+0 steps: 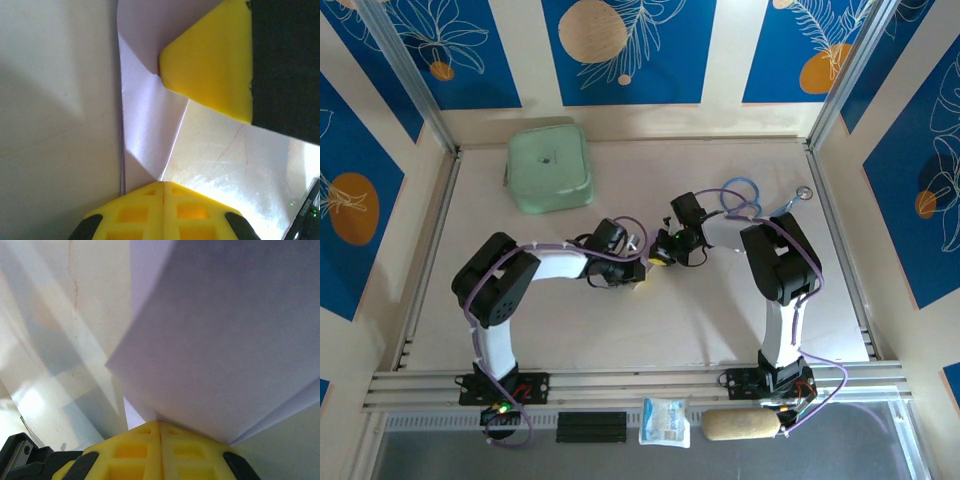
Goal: Fold a paper plane with a square sheet of paper (pick it up from the middle)
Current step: Fold the wing for the fifth time at the center of the table.
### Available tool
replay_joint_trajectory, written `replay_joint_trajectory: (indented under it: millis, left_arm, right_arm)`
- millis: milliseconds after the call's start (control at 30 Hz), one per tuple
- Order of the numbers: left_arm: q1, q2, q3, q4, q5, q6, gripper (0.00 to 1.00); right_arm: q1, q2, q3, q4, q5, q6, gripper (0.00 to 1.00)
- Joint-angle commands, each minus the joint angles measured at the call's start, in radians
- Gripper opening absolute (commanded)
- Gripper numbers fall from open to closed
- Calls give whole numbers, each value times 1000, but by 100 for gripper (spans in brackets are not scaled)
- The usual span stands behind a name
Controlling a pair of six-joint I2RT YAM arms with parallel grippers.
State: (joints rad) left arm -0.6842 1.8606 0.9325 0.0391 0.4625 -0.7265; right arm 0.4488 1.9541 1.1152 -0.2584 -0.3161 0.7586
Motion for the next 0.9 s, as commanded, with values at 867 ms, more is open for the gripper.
replay_joint_trajectory:
  millis: [867]
  left_arm:
    - [-20,-145,47,-108,-105,42,3]
  right_arm:
    - [15,54,13,-119,96,27,7]
